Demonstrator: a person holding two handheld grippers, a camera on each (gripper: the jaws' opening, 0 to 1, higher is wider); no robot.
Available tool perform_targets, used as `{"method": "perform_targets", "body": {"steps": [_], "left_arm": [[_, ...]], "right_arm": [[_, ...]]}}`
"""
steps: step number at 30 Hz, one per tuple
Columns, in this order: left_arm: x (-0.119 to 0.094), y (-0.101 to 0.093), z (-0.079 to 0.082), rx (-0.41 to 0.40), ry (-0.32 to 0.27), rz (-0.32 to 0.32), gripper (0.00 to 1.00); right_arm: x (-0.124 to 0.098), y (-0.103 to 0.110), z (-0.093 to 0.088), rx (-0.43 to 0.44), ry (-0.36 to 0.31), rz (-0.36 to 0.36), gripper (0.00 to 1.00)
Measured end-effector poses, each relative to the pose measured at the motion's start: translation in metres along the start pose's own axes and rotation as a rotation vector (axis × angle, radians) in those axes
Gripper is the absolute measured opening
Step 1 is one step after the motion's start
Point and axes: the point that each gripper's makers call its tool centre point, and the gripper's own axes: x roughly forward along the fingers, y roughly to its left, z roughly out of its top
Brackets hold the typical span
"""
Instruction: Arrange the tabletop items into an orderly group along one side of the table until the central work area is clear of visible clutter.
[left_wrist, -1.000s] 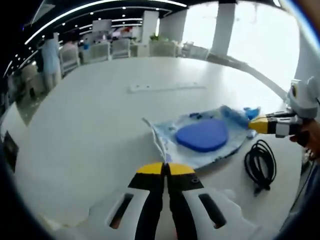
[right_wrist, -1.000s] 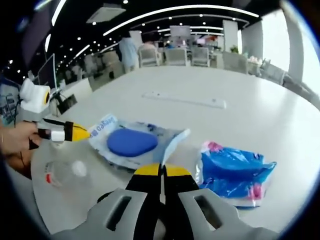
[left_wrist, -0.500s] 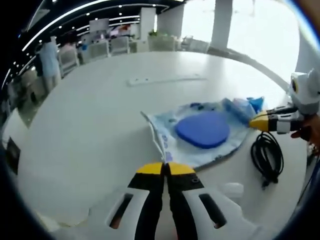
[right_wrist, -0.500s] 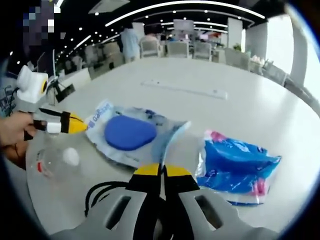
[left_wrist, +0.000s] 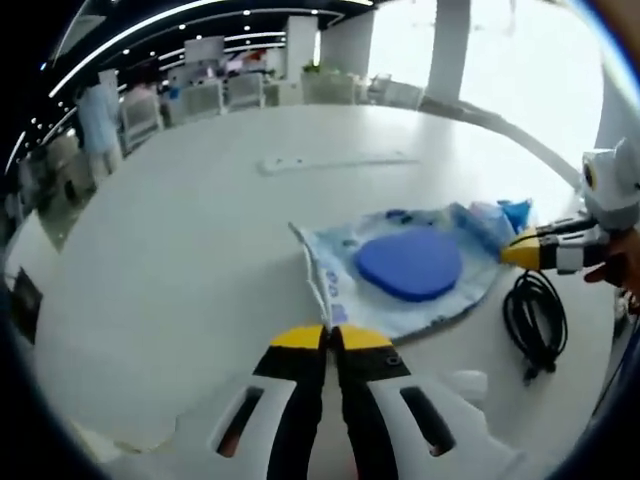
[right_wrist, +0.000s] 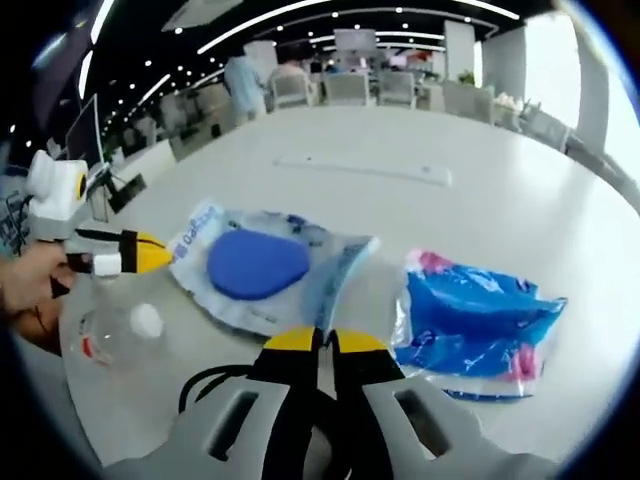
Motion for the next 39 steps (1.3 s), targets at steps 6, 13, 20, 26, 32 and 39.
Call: {"method": "perform_targets", "body": {"steps": [6,13,20,26,32,39], "left_arm": [[-0.006,0.0,0.001,0.027,-0.004,0.01,0.14],[-0.02,-0.004,0.015,0.075,-0.05,-0.006,0.26],[-0.036,-0.014,0.02,0.115,-0.068,-0.061,0.42],[-0.057,-0.022,0.026,0.118,-0.093,-0.095,0.53],[-0.079,-0.033,0.029,0.118,-0.123,-0.147,0.71],[-0.106,-0.045,0.032,0.126,-0.163,-0.188,0.87]], "right_arm": [[-0.007,0.004,0.005,-0.028,0.005,-0.009,0.15],[-0.016,0.012,0.018,-0.083,-0.016,-0.03,0.39],[-0.032,0.028,0.033,-0.028,-0.057,0.02,0.59],[-0.045,0.041,0.038,0.022,-0.069,0.058,0.69],[-0.059,0.057,0.041,0.058,-0.072,0.093,0.8],[-0.076,0.079,0.043,0.076,-0.074,0.133,0.9]]}}
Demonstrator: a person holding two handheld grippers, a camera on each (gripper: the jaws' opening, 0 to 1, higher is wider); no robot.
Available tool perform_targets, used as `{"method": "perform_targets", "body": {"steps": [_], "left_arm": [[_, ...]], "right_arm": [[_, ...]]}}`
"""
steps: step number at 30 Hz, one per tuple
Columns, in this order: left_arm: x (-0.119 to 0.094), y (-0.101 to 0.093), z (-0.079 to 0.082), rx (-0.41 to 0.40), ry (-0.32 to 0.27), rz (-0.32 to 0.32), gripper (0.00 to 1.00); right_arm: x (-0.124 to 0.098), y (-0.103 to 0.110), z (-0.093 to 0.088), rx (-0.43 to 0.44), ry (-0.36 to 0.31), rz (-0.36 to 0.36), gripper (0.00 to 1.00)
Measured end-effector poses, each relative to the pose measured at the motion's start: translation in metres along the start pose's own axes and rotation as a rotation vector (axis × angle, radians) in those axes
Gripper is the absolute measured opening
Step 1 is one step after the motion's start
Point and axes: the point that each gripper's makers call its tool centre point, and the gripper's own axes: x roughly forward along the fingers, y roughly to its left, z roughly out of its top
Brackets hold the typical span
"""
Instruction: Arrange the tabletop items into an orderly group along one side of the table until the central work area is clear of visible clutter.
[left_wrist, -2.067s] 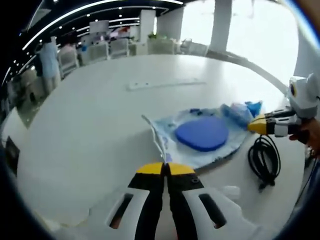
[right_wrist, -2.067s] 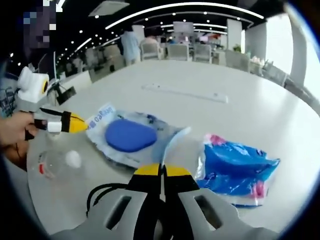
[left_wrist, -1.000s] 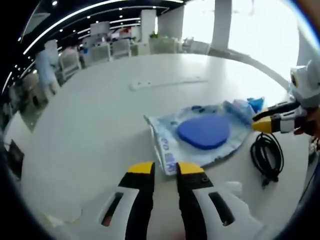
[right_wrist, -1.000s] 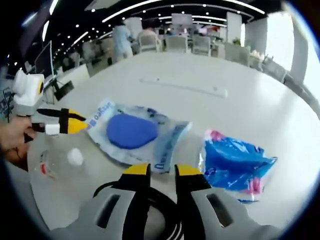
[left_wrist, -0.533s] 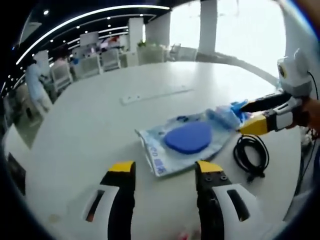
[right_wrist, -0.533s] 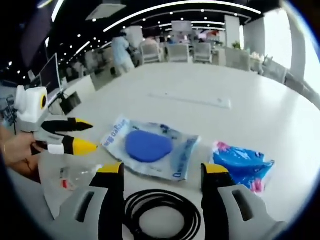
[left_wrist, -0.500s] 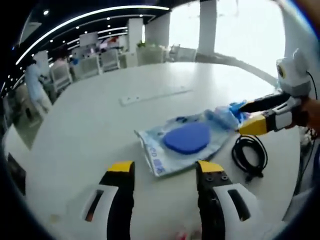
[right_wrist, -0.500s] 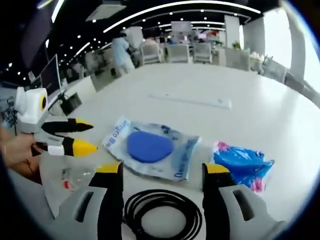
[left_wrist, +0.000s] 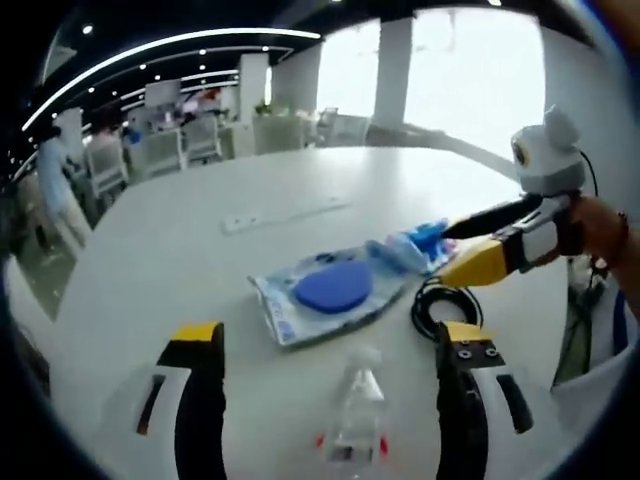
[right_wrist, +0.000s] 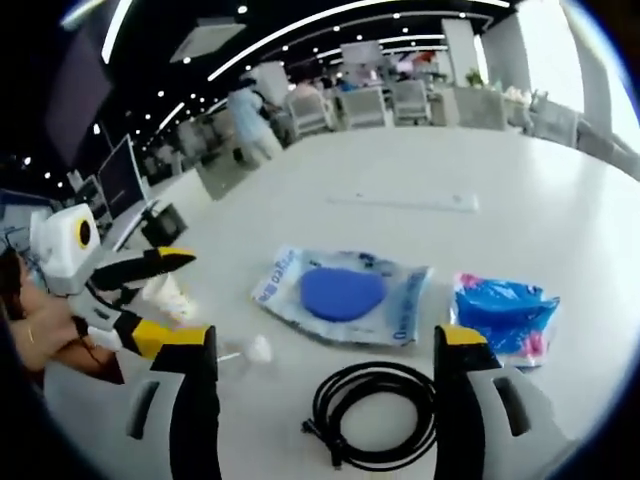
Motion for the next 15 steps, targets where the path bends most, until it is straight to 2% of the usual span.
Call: {"method": "perform_targets", "body": {"steps": [4,8,15], "left_arm": [[-0.013,-0.01,0.001,0.016,-0.011,-0.023,0.98],[-0.023,-0.019,-0.002,0.053,-0.003,-0.046,1.0],[-0.031,-0.025,-0.011,0.093,0.024,-0.059,1.0]], "right_arm": [[-0.007,0.012,-0.003,0.001,0.007,0.018,0.95],[-0.014,0.021,-0.005,0.009,0.01,0.036,0.99],[-0.028,0.036,-0.012,-0.022,0.024,0.056,0.99]]}}
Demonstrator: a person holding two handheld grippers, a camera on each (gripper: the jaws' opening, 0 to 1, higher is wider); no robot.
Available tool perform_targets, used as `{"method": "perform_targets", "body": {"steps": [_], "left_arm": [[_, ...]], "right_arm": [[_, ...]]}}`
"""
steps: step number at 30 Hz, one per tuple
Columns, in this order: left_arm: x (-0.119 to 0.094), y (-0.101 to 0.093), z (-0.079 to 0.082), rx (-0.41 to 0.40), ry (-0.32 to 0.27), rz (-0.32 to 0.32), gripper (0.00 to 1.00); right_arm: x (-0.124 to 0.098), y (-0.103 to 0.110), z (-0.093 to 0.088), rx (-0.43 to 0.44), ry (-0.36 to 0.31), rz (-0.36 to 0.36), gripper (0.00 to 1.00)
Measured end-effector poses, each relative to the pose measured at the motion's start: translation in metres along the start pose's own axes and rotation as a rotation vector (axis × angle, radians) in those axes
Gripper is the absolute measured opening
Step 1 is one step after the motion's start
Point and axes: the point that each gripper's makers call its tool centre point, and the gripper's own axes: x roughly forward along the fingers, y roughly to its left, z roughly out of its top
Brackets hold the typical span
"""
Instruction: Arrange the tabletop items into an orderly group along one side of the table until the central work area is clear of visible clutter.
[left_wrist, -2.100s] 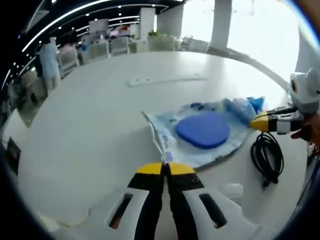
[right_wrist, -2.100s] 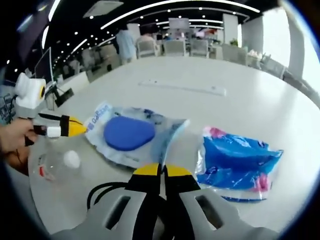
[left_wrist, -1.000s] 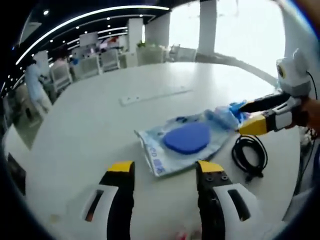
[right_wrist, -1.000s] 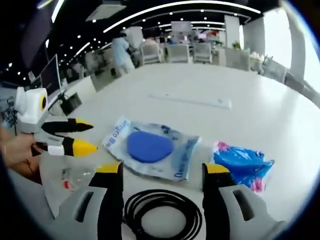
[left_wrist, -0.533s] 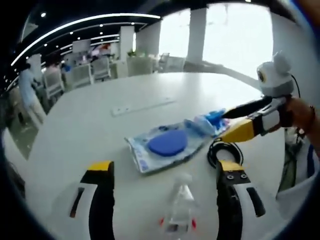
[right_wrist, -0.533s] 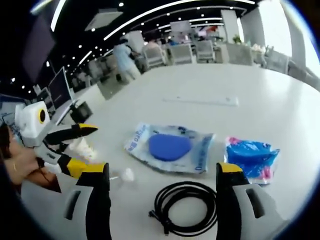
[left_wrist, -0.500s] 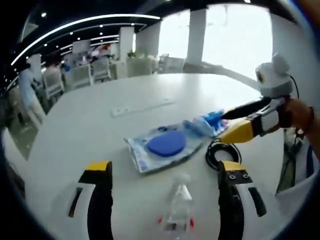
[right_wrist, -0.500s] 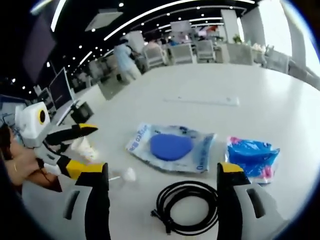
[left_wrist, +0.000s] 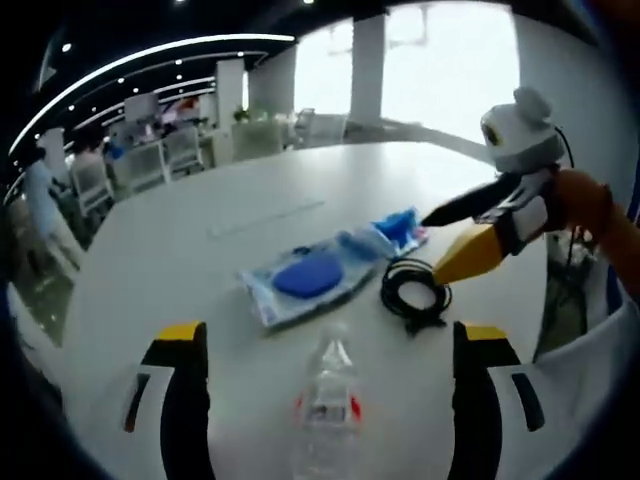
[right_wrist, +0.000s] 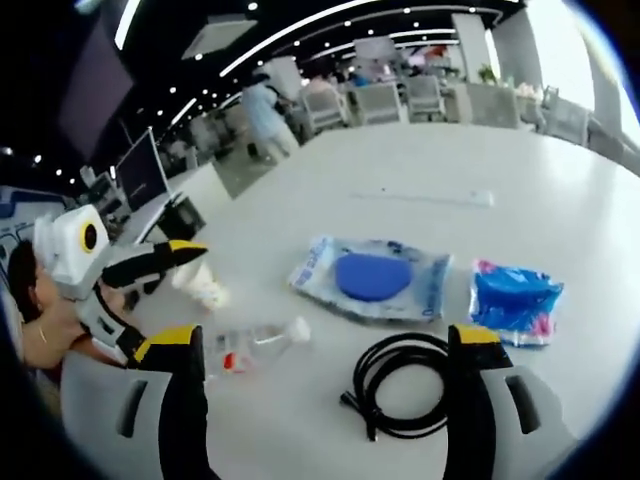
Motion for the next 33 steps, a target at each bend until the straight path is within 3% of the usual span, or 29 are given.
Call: {"method": "perform_targets", "body": {"steps": [9,17,25,29,33], "left_arm": [[-0.003,-0.006,-0.006,0.005,0.018,-0.024,1.0],[0.0,-0.006,-0.015,-0.003,0.05,-0.021,0.99],[0.006,-0.006,-0.017,-0.013,0.073,-0.04,0.99],[0.009,-0.007,-0.019,-0.01,0.092,-0.045,0.99],[0.014,-0.01,-0.022,-0.019,0.108,-0.062,0.99]], "right_arm": [[-0.021,0.013,-0.006,-0.053,-0.002,0.013,0.99],[-0.039,0.018,-0.025,-0.212,0.042,-0.032,0.99],[-0.052,0.031,-0.041,-0.229,0.058,0.001,0.99],[-0.058,0.03,-0.045,-0.269,0.054,-0.026,0.99],[-0.062,0.028,-0.051,-0.246,0.05,-0.034,0.99]]}}
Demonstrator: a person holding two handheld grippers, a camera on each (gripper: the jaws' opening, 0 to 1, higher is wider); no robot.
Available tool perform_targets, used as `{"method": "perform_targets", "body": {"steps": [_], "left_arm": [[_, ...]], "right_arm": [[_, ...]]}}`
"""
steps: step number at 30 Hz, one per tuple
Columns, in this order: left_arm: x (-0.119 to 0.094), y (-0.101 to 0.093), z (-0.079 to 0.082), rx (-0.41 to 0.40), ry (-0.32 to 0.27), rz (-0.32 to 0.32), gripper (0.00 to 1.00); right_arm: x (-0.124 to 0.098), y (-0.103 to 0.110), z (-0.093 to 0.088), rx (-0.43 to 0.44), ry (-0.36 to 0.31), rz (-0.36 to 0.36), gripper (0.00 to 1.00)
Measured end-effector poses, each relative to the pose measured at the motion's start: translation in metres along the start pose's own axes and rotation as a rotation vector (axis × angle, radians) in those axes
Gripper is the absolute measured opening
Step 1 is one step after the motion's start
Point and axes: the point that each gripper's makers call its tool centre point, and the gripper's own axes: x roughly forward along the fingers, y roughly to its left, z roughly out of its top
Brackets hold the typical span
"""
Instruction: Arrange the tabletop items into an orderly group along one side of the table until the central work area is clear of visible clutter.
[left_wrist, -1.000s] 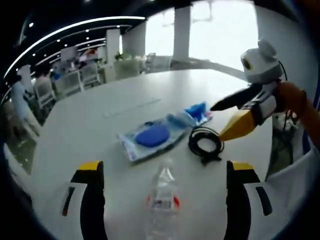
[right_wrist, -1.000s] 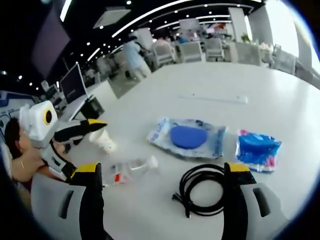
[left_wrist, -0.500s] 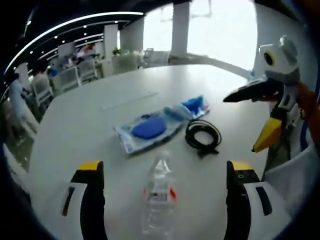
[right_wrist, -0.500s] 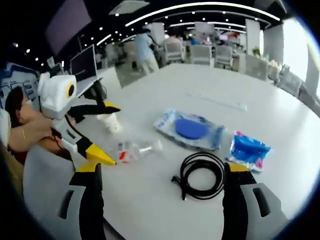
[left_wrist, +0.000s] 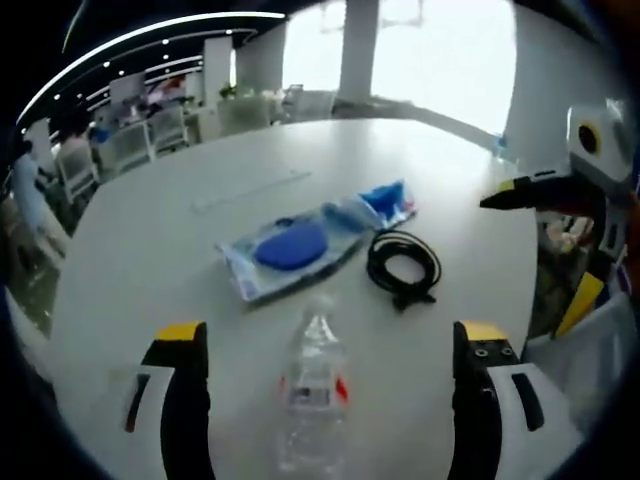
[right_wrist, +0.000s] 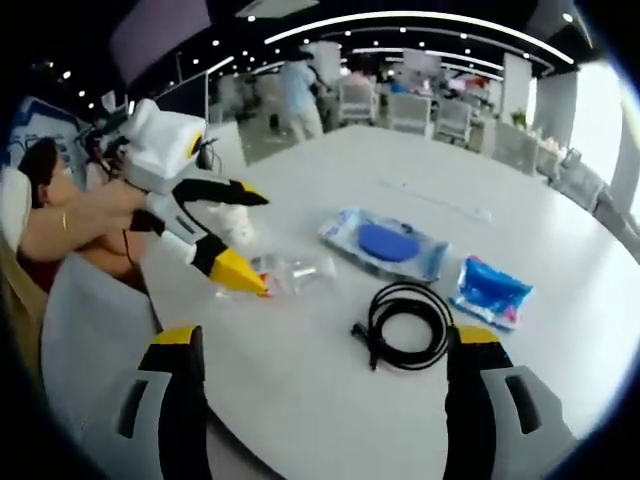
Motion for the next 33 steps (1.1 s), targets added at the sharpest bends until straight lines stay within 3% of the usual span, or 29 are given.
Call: {"method": "perform_targets", "body": {"steps": [12,17,22,28,32,33], "left_arm": [[0.015,0.002,-0.006,-0.037,0.074,-0.02,0.93],[0.023,-0.002,-0.007,-0.086,0.137,-0.066,0.86],[0.033,0.0,-0.004,-0.065,0.165,-0.067,0.8],[0.045,0.005,-0.007,-0.099,0.217,-0.079,0.7],[0.05,0.003,-0.01,-0.183,0.244,-0.089,0.63],[0.053,0.004,-0.009,-0.173,0.242,-0.087,0.63]], "right_arm": [[-0.004,0.011,-0.029,0.024,0.04,0.007,1.0],[-0.004,0.018,-0.037,0.045,0.046,0.012,0.99],[-0.003,0.022,-0.042,0.056,0.049,0.017,0.99],[-0.003,0.025,-0.046,0.083,0.041,0.015,0.99],[-0.003,0.025,-0.053,0.092,0.045,0.005,0.99],[-0.003,0.025,-0.055,0.097,0.046,0.002,0.99]]}}
